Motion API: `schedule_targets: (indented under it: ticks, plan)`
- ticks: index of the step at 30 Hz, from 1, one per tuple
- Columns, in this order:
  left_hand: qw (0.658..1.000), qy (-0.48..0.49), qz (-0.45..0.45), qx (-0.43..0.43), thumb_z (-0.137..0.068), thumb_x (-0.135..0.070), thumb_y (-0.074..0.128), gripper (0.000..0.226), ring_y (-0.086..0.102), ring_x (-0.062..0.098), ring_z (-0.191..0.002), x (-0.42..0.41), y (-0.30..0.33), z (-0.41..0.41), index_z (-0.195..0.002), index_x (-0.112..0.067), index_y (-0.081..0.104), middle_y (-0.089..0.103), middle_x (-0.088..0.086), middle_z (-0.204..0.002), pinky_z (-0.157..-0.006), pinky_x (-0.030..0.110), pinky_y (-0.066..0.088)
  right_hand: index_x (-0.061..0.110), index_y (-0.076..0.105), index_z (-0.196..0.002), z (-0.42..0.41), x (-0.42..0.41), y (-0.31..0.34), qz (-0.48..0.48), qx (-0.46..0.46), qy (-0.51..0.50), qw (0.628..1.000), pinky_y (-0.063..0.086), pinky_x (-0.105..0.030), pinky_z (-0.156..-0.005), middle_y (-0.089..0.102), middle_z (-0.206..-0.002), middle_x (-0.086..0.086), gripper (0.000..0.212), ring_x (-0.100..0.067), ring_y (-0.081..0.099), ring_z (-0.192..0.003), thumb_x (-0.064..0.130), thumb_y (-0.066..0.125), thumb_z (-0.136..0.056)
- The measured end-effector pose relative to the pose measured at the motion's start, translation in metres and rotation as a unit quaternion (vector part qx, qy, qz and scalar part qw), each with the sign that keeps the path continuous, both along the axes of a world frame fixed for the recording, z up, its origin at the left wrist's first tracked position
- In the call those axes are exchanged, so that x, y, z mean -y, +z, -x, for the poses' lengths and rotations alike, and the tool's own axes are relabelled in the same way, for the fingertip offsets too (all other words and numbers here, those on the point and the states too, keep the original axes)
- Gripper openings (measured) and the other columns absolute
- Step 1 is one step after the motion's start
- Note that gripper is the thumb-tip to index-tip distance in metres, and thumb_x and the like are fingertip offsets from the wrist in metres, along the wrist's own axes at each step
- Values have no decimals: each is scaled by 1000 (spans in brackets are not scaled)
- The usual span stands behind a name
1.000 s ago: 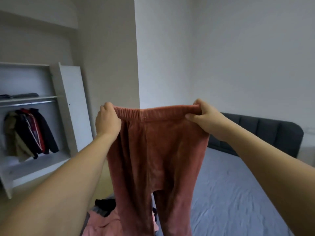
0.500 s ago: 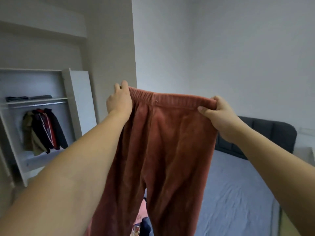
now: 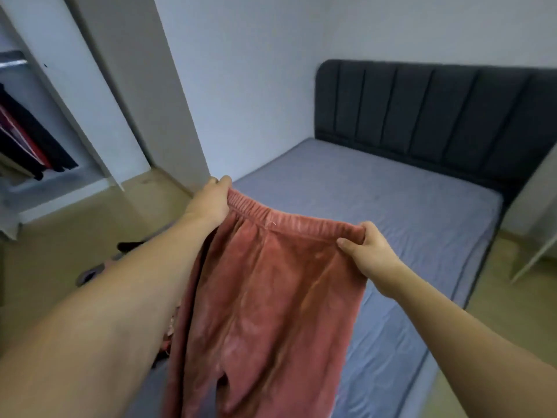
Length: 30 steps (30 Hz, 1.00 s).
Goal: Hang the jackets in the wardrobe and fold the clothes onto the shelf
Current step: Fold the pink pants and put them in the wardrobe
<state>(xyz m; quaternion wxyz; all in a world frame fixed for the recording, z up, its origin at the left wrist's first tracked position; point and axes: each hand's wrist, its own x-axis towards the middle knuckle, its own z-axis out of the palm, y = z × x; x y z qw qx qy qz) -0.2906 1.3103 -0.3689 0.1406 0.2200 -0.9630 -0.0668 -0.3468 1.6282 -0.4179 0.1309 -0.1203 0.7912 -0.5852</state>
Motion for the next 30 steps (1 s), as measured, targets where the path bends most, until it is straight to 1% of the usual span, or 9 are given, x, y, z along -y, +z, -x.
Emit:
schedule_targets:
  ticks: [4,6,9,12,16,18,21,24,30]
  plan:
    - [993,-8,-48,104,-91,-12,45,13,56,41,-103,-43,-163,154,-103,-13,47,51,18,-110,-81,40,42,16,47,-90,138,-36,-159,-115,40,-17,992,43,-29,-71,59,-92,-4,16,-18,56,-82,16,63,-90]
    - [991,-21,-92,100,-91,-8,45,32,54,42,-113,-75,-245,230,-122,-13,49,48,20,-124,-89,40,42,13,47,-99,207,-56,-234,-197,16,-67,978,41,-32,-78,57,-106,-12,16,-30,57,-98,11,59,-90]
    - [976,5,-157,152,-98,-21,47,62,27,34,-143,-119,-372,293,-153,-27,20,12,9,-161,-113,56,25,11,39,-133,268,-71,-345,-353,-21,-121,927,32,-47,-106,32,-145,-20,49,-42,37,-130,14,57,-87]
    - [940,60,-169,290,-99,-48,36,62,-1,23,-151,-138,-498,270,-153,-41,7,-7,-7,-164,-111,71,6,15,26,-149,252,-61,-449,-465,-75,-3,882,9,-51,-118,15,-159,-14,66,-33,14,-145,33,51,-91]
    - [883,164,-184,400,-89,-75,12,68,-24,22,-147,-133,-620,163,-150,-51,-5,-27,-15,-158,-105,75,-8,29,8,-154,184,-36,-560,-467,-104,208,853,-10,-48,-118,-5,-163,-3,70,-23,-4,-149,55,34,-95]
    - [875,192,-174,410,-78,-84,0,78,-31,21,-144,-126,-659,124,-149,-51,-8,-35,-14,-155,-103,77,-10,33,3,-155,161,-32,-602,-485,-119,238,833,-11,-49,-118,-11,-162,-1,70,-22,-9,-149,60,26,-95]
    - [912,173,-107,355,-74,-87,-11,87,-34,22,-142,-116,-700,109,-151,-47,-6,-33,-8,-155,-100,77,-14,30,14,-154,151,-34,-643,-475,-174,197,840,-2,-50,-119,2,-163,-4,67,-24,0,-150,59,26,-95]
    - [946,155,-29,284,-82,-82,-2,81,-17,26,-148,-107,-720,111,-151,-41,9,-10,0,-161,-103,75,-10,26,24,-152,151,-34,-667,-454,-226,167,846,4,-53,-119,15,-161,-8,67,-26,8,-149,55,32,-92]
    - [961,145,-29,234,-83,-79,10,82,-4,29,-148,-102,-722,112,-151,-35,21,6,8,-160,-109,70,-4,25,29,-151,149,-34,-665,-466,-245,153,836,5,-53,-119,16,-161,-7,66,-25,8,-149,51,31,-92]
